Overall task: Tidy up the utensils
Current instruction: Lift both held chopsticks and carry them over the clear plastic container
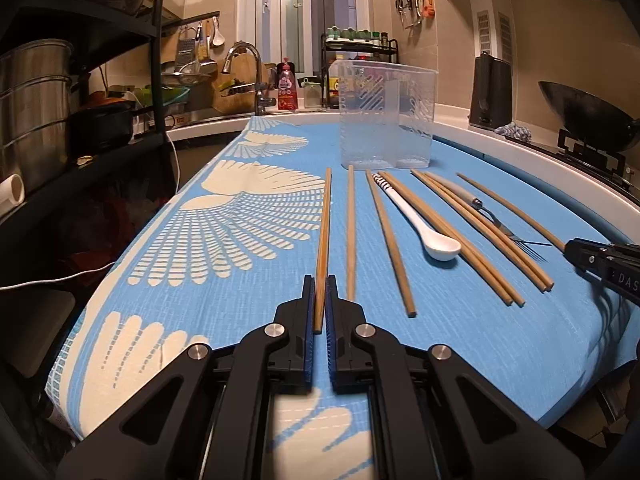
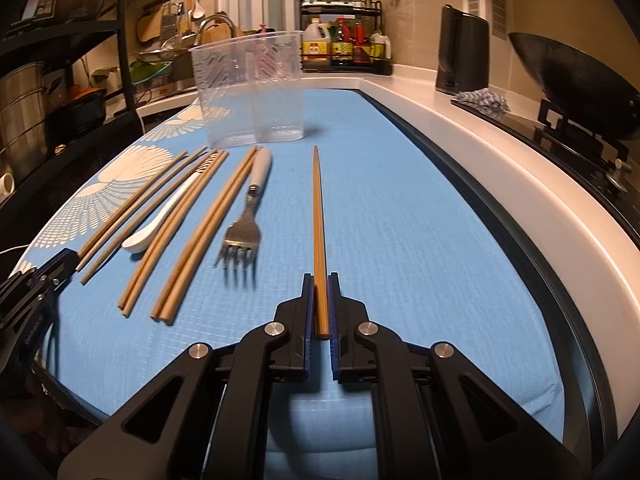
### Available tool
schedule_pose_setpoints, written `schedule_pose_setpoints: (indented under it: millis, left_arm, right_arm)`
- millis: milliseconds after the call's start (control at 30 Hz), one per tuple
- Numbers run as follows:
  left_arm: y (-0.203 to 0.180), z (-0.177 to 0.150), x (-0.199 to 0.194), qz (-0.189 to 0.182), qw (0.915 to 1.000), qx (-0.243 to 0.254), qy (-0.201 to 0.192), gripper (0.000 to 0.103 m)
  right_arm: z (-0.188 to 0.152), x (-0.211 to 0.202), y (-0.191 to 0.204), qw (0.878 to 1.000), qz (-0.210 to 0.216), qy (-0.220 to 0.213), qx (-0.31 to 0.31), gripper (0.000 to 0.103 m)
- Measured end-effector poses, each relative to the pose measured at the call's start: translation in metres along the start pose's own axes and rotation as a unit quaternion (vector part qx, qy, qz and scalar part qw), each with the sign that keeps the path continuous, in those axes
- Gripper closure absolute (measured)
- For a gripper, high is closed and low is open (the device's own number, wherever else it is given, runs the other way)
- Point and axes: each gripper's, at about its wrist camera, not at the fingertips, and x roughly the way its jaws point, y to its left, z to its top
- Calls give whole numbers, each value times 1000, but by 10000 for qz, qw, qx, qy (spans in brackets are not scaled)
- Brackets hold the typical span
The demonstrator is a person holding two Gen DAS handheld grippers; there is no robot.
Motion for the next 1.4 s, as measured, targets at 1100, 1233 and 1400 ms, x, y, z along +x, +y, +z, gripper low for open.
schedule_pose_setpoints:
  millis: [1100, 1233, 1400]
  left_arm:
    - [3, 43, -48, -144, 9968, 42, -780, 98]
    - [4, 55, -54, -146, 9957, 30, -915, 98]
    - [8, 74, -58, -152, 9945, 16, -1032, 98]
  right_arm:
    - [48, -52, 2, 9966, 67, -746, -344, 96]
    - [64, -62, 3, 9952, 87, -899, -388, 96]
    - [85, -71, 2, 9938, 170, -1013, -431, 96]
